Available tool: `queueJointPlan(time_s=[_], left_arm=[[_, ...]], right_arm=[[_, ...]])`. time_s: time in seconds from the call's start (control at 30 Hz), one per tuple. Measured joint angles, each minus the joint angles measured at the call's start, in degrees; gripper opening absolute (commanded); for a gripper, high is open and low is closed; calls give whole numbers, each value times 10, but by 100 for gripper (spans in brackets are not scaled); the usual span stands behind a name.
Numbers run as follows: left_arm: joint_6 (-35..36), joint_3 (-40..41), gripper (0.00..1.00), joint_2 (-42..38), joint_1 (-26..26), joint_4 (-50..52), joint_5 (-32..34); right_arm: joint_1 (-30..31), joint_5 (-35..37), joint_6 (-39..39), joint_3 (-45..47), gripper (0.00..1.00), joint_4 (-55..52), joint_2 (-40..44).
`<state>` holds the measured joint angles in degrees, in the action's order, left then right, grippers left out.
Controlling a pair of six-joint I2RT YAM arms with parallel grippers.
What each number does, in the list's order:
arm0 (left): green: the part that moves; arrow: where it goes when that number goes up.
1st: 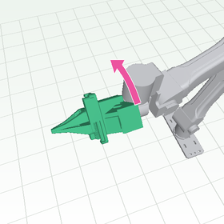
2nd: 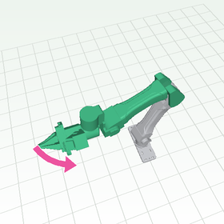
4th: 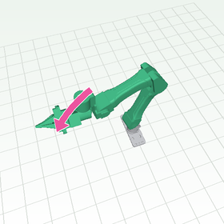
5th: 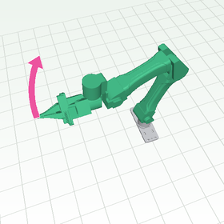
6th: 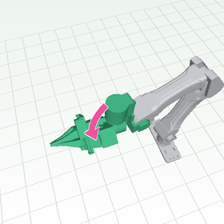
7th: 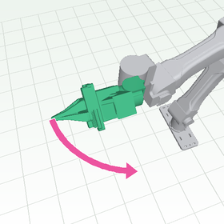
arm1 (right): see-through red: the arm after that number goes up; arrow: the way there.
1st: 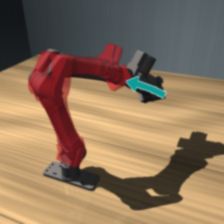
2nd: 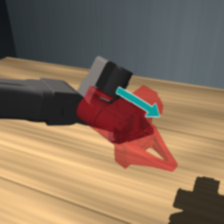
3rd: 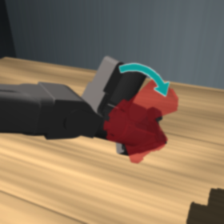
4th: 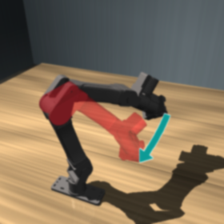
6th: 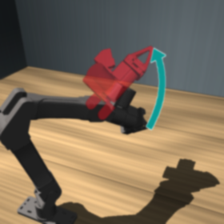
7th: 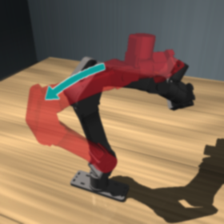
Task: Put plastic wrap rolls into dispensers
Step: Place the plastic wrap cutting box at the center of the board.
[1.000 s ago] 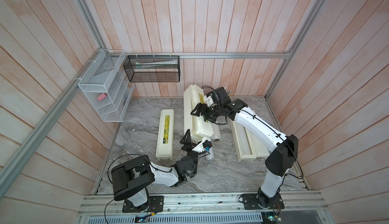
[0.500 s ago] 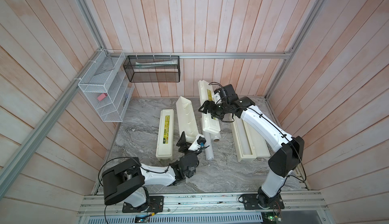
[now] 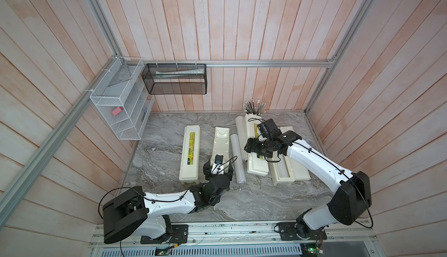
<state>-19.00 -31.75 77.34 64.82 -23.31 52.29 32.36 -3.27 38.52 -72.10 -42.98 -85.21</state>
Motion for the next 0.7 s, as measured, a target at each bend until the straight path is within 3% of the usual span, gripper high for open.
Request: queueJointPlan(time_s=[0.33,0.7], left_arm=[[-115,0,14,61,13,7,10],[-310,-66,14,132,21,182,40]], right_arm=[[31,56,5,145,68,1,43],[43,82,4,219,70,39,28]])
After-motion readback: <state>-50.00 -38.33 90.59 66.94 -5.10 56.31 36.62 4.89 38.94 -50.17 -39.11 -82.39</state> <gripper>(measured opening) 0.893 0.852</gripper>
